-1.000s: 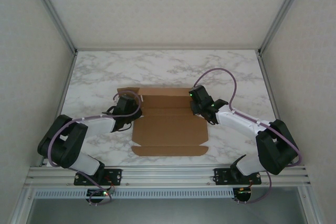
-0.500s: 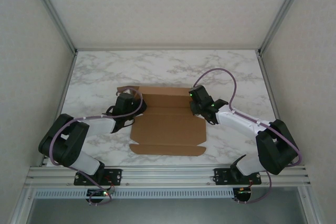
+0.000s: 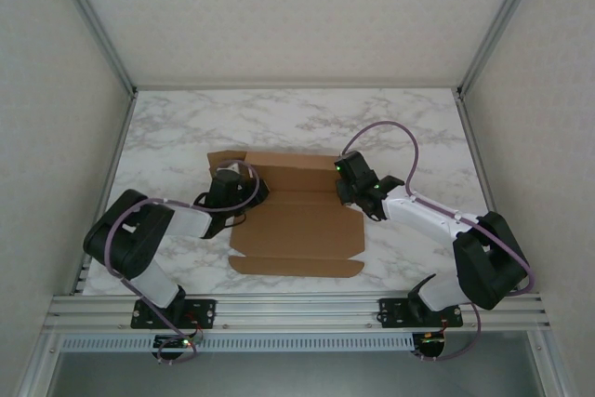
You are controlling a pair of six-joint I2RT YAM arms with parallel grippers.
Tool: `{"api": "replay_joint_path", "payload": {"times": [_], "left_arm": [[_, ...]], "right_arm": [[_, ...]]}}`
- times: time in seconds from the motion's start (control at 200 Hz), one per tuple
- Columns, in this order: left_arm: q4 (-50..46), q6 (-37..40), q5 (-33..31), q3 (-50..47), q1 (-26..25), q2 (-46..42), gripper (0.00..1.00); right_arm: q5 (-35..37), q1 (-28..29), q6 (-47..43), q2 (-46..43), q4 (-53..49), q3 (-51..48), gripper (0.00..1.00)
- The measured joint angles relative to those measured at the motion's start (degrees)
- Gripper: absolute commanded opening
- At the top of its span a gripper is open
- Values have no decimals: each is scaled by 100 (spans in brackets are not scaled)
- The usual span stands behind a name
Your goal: Fold the paper box
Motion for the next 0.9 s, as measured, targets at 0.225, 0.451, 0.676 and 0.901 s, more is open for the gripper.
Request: {"api": "replay_joint_path", "payload": {"times": [0.225, 0.451, 0.676, 0.901], "left_arm": [[229, -79, 2, -2, -20, 81, 41], [-778, 26, -107, -37, -22, -1276, 40], [-2177, 229, -527, -33, 83, -2719, 35], [-3665, 232, -1185, -7, 96, -4234, 34]], "right_arm": [[92, -11, 0, 0, -2, 0, 0], [184, -9, -9, 0, -44, 44, 0], [315, -9, -72, -2, -155, 162, 0], [350, -9, -160, -2, -203, 249, 0]]}}
